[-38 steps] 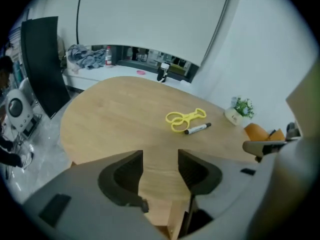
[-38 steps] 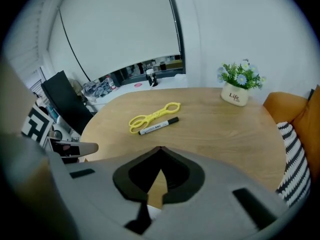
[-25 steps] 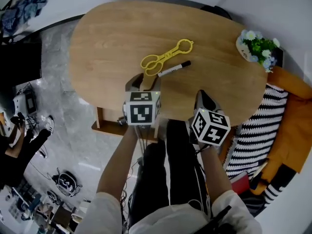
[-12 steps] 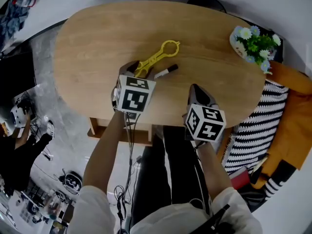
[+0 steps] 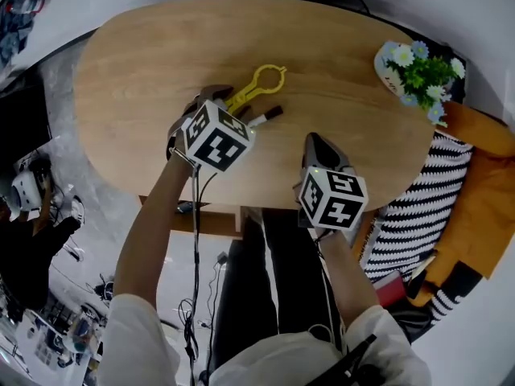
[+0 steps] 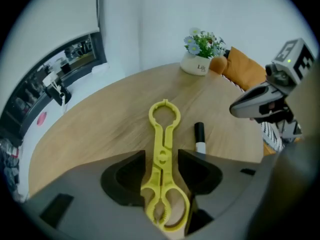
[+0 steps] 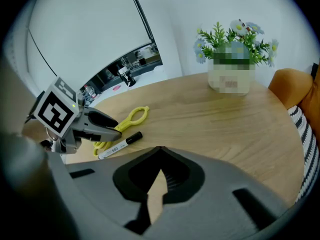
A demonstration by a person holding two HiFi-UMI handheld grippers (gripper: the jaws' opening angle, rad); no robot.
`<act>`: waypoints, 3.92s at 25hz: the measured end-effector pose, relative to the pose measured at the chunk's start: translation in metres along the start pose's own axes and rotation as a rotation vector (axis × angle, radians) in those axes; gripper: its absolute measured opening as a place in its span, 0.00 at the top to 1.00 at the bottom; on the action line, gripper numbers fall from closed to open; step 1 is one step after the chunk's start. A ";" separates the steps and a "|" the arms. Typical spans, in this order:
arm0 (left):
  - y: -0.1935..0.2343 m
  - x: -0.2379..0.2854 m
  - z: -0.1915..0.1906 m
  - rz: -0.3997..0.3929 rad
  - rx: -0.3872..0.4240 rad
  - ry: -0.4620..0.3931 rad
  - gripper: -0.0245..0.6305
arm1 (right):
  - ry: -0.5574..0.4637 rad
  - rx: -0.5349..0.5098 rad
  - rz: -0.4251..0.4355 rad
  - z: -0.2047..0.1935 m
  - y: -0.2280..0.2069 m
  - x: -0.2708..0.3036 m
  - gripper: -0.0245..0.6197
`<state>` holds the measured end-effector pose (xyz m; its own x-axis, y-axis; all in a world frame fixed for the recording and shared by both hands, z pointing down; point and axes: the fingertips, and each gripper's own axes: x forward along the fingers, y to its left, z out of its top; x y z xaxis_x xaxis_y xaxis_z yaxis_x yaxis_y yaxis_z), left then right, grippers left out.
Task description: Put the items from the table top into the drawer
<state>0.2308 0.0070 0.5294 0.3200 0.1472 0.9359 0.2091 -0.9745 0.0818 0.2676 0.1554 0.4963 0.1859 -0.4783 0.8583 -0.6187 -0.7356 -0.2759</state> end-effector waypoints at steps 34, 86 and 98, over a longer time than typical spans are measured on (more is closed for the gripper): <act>0.019 -0.061 -0.062 0.115 -0.179 -0.050 0.80 | 0.005 -0.117 0.029 -0.012 0.033 -0.007 0.97; -0.104 -0.153 -0.391 0.403 -1.704 -0.415 0.76 | 0.187 -0.774 0.286 -0.161 0.288 -0.022 0.97; -0.095 -0.157 -0.370 0.406 -1.535 -0.326 0.76 | 0.166 -0.653 0.257 -0.149 0.251 -0.027 0.97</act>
<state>-0.1812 0.0135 0.5019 0.3350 -0.3162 0.8876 -0.9405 -0.1696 0.2945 -0.0068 0.0548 0.4683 -0.1131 -0.4804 0.8697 -0.9670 -0.1480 -0.2074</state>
